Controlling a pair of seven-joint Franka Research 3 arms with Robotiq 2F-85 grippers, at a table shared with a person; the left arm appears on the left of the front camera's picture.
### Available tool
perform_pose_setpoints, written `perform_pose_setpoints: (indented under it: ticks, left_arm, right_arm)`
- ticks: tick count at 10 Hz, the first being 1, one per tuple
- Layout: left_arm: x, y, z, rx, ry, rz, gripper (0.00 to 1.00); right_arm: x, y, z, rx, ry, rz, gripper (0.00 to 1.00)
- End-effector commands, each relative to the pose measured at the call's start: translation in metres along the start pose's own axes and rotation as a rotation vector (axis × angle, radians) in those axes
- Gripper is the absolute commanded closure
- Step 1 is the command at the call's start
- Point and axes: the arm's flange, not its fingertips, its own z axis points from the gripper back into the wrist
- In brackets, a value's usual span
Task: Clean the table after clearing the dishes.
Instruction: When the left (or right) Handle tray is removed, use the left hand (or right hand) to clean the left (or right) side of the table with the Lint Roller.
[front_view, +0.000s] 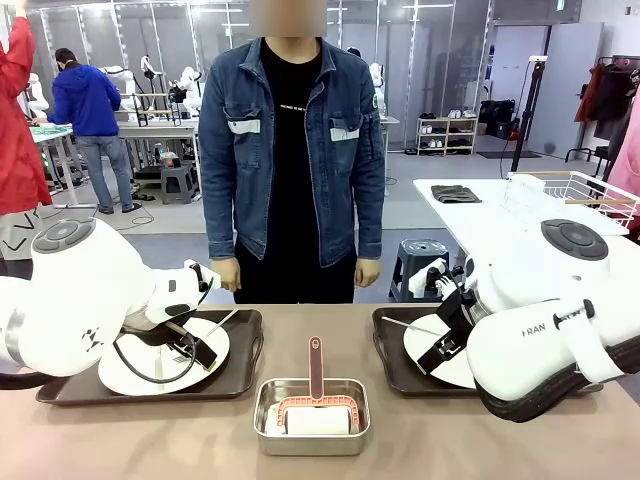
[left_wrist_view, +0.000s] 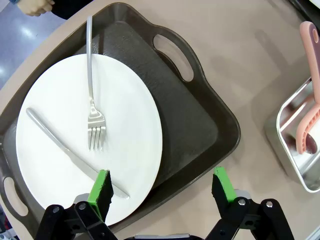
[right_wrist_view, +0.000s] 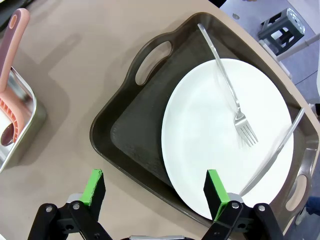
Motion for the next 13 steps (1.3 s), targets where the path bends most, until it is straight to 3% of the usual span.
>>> perform_pose_setpoints:
  ticks: [1, 4, 5, 8, 10, 12, 13]
  left_arm:
    - [0.0, 0.0, 0.0, 0.0, 0.0, 0.001, 0.0]
    - [0.0, 0.0, 0.0, 0.0, 0.0, 0.0, 0.0]
    - [0.007, 0.017, 0.017, -0.132, 0.021, 0.045, 0.0]
    - [0.019, 0.053, 0.066, -0.446, 0.065, 0.065, 0.0]
    - [0.018, 0.094, 0.103, -0.778, 0.004, 0.082, 0.0]
    - [-0.006, 0.137, 0.124, -0.993, -0.185, 0.131, 0.0]
    - [-0.033, 0.162, 0.126, -1.078, -0.267, 0.237, 0.0]
  right_arm:
    - [0.0, 0.001, 0.0, 0.001, 0.0, 0.0, 0.0]
    - [0.0, 0.0, 0.0, 0.0, 0.0, 0.0, 0.0]
    - [0.016, -0.018, 0.019, 0.083, -0.032, -0.02, 0.0]
    - [0.042, -0.063, 0.05, 0.323, 0.0, -0.084, 0.0]
    - [0.038, -0.102, 0.071, 0.615, -0.02, -0.214, 0.0]
    - [0.015, -0.147, 0.079, 0.883, -0.078, -0.427, 0.0]
    - [-0.008, -0.167, 0.083, 0.974, -0.104, -0.52, 0.0]
